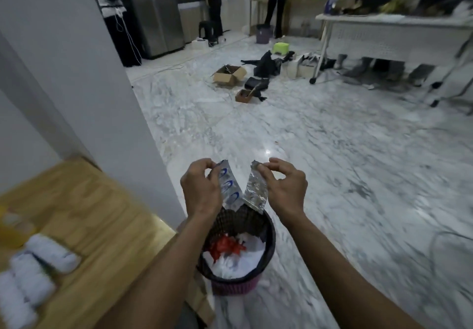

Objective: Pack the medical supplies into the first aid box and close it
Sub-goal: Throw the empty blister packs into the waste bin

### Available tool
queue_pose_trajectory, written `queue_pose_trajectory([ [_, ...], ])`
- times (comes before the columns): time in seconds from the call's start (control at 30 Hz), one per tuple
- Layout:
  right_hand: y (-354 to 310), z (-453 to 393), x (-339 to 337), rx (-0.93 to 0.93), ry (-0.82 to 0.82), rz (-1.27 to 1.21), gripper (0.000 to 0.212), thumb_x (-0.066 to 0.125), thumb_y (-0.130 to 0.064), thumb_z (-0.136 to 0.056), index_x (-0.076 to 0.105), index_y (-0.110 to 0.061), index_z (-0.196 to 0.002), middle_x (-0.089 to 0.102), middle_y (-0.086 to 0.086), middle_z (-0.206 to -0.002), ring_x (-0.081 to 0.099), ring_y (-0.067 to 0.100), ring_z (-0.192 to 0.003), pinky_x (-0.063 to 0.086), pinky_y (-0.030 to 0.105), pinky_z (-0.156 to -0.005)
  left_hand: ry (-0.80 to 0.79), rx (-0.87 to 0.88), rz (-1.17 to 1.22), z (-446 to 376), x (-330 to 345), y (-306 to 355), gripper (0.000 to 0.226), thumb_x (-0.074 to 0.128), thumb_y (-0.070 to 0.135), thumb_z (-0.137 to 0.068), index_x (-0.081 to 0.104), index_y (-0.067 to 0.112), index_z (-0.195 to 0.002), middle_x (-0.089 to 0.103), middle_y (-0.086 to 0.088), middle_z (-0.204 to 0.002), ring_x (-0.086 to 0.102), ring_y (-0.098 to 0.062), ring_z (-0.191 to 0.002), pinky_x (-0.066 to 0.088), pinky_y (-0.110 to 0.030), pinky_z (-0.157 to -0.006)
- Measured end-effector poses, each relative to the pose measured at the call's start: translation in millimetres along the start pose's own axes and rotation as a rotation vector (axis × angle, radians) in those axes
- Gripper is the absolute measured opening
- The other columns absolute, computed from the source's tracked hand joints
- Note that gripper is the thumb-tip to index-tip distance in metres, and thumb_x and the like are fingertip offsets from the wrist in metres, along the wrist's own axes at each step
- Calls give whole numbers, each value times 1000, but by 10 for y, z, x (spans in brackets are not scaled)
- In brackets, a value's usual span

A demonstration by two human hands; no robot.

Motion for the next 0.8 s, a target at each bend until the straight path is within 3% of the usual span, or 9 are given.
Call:
queue_pose_trajectory([
  [0.2,573,45,48,107,6,66,14,80,-33,-79,78,-20,-82,70,-5,-114,61,7,-108,48,34,-98,10,-181,-54,281,489,-439,7,68,12,-88,71,6,-88,71,-7,-98,60,-17,-86,34,-16,-74],
  [0.27,773,65,108,151,-2,81,17,80,-34,-80,78,-18,-83,70,-4,-115,60,7,-109,44,22,-96,2,-234,-72,363,586,-609,8,68,10,-89,71,4,-85,69,-8,-91,55,-16,-78,30,-14,-68],
  [0.37,1070,85,231,213,-16,104,19,80,-31,-80,79,-13,-86,70,-2,-116,56,2,-103,32,-4,-82,-32,-302,-90,449,727,-864,11,67,9,-88,68,7,-78,67,-9,-81,53,-18,-71,35,-24,-66],
  [0.4,1165,94,273,222,-23,117,18,79,-28,-81,80,-12,-88,70,0,-116,56,2,-102,35,-1,-84,-42,-330,-94,467,775,-948,12,67,9,-89,67,8,-76,66,-9,-79,54,-18,-70,37,-26,-64],
  [0.5,1437,135,420,259,-27,161,17,79,-23,-82,79,-9,-91,70,3,-116,61,9,-103,48,26,-95,-69,-395,-104,500,904,-1201,15,67,7,-88,65,11,-73,65,-6,-75,57,-18,-68,47,-32,-61],
  [0.57,1600,162,517,272,-30,187,17,78,-23,-83,79,-9,-92,71,3,-114,63,11,-103,49,26,-93,-86,-427,-123,512,962,-1335,12,67,7,-88,67,10,-76,65,-4,-78,57,-17,-69,48,-25,-60],
  [0.63,1743,179,608,290,-48,208,17,78,-24,-84,78,-10,-92,71,3,-114,64,13,-107,48,23,-91,-108,-461,-139,520,1013,-1447,9,66,8,-89,69,9,-81,65,-3,-82,55,-12,-69,37,-10,-54],
  [0.73,1926,206,722,331,-82,235,17,76,-26,-84,78,-11,-93,70,3,-116,64,14,-109,48,23,-89,-125,-485,-159,519,1090,-1611,6,68,9,-88,71,8,-83,68,-3,-84,60,-15,-73,34,-10,-57],
  [0.8,2015,224,785,341,-91,271,17,76,-30,-85,78,-14,-92,69,1,-118,64,14,-110,49,26,-89,-138,-503,-156,505,1145,-1721,5,69,9,-87,71,9,-82,69,-5,-85,63,-20,-77,42,-20,-65],
])
Point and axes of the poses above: each hand's wrist, its own z-axis away from the middle knuckle, its own x-axis out of the palm, y = z × x, the point moved 2 cm from there along -z, towards the middle knuckle
